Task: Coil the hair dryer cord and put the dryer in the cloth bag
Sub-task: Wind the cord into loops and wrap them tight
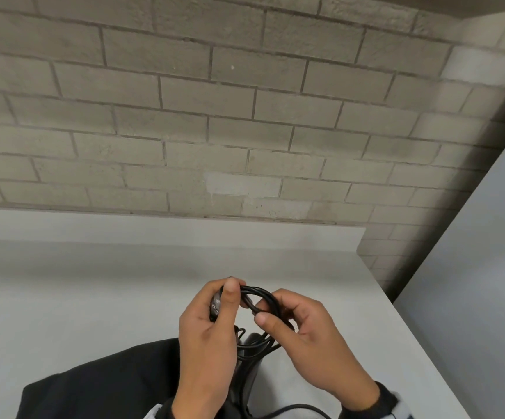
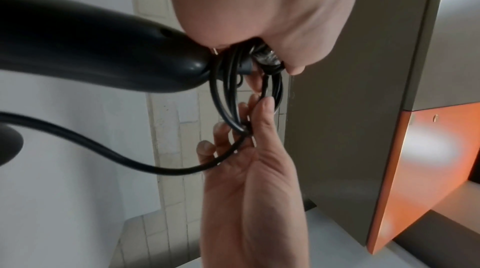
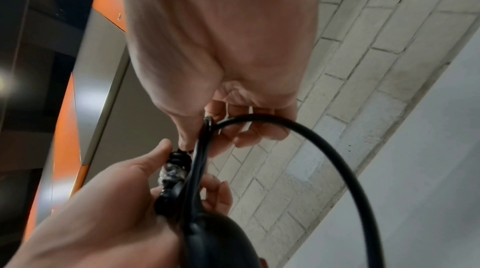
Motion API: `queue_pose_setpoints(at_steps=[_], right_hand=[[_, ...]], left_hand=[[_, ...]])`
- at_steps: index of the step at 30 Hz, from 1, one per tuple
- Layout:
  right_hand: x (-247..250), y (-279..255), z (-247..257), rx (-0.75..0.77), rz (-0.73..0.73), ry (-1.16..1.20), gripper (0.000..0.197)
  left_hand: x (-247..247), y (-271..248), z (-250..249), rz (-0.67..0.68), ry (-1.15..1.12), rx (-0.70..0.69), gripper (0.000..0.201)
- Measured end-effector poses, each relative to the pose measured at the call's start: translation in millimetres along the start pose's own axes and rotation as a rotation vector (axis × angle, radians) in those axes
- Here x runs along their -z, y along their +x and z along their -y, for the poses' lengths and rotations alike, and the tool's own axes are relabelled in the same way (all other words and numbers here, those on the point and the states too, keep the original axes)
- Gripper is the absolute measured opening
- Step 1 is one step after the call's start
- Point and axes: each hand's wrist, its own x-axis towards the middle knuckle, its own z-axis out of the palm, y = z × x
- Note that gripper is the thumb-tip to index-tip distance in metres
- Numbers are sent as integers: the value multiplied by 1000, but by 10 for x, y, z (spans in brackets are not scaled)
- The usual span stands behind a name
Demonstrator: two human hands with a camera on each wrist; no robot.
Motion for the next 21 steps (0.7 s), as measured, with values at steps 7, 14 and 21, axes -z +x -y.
queue_pose_setpoints(at_steps=[7, 14, 21], right_hand=[[-250, -86, -216, 472, -529, -581, 16], [-342, -133, -57, 231, -396, -385, 8], [17, -89, 349, -349, 81, 178, 24]], left_hand=[[-73, -7, -37, -24, -119, 101, 45], [-68, -20, -30, -56, -42, -26, 45], [-17, -2, 32, -81, 124, -192, 44]])
